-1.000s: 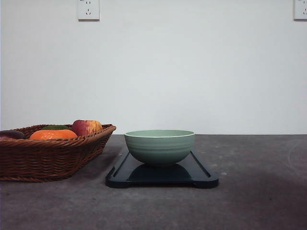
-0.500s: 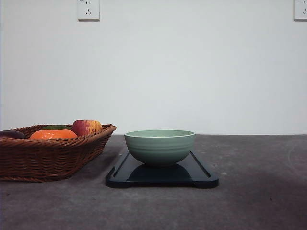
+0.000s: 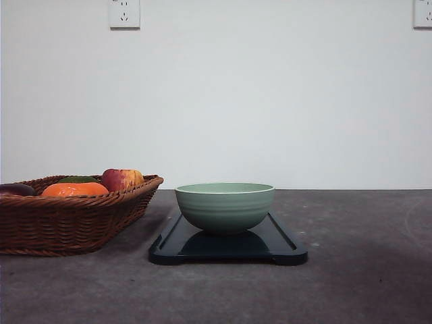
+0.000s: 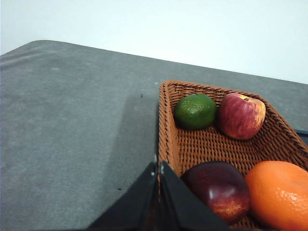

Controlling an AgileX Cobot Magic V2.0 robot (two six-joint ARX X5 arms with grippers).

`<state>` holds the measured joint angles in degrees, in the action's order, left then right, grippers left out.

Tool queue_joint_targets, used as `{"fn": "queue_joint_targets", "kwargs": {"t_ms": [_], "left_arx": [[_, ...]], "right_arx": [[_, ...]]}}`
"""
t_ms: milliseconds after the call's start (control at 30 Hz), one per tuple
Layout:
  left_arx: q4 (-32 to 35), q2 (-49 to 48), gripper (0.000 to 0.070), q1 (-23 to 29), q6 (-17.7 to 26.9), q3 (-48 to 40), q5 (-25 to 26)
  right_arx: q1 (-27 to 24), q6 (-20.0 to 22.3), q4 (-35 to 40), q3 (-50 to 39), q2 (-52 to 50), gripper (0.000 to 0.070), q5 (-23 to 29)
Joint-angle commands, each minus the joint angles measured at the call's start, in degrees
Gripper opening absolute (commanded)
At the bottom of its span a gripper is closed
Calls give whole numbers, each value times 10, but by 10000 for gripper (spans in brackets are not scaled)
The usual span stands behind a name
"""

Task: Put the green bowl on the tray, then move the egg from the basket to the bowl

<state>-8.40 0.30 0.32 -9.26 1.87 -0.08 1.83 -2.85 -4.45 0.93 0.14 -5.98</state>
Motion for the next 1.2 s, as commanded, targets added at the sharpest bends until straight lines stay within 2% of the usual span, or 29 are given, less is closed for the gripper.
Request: {"fn": "queue_joint_targets", "kwargs": {"t_ms": [0, 1167], "left_arx": [[6, -1, 0, 0, -3, -11, -1], [6, -1, 0, 0, -3, -11, -1]], "right_arx": [[0, -6, 7, -3, 1, 17, 0], [0, -6, 7, -3, 1, 17, 0]]}}
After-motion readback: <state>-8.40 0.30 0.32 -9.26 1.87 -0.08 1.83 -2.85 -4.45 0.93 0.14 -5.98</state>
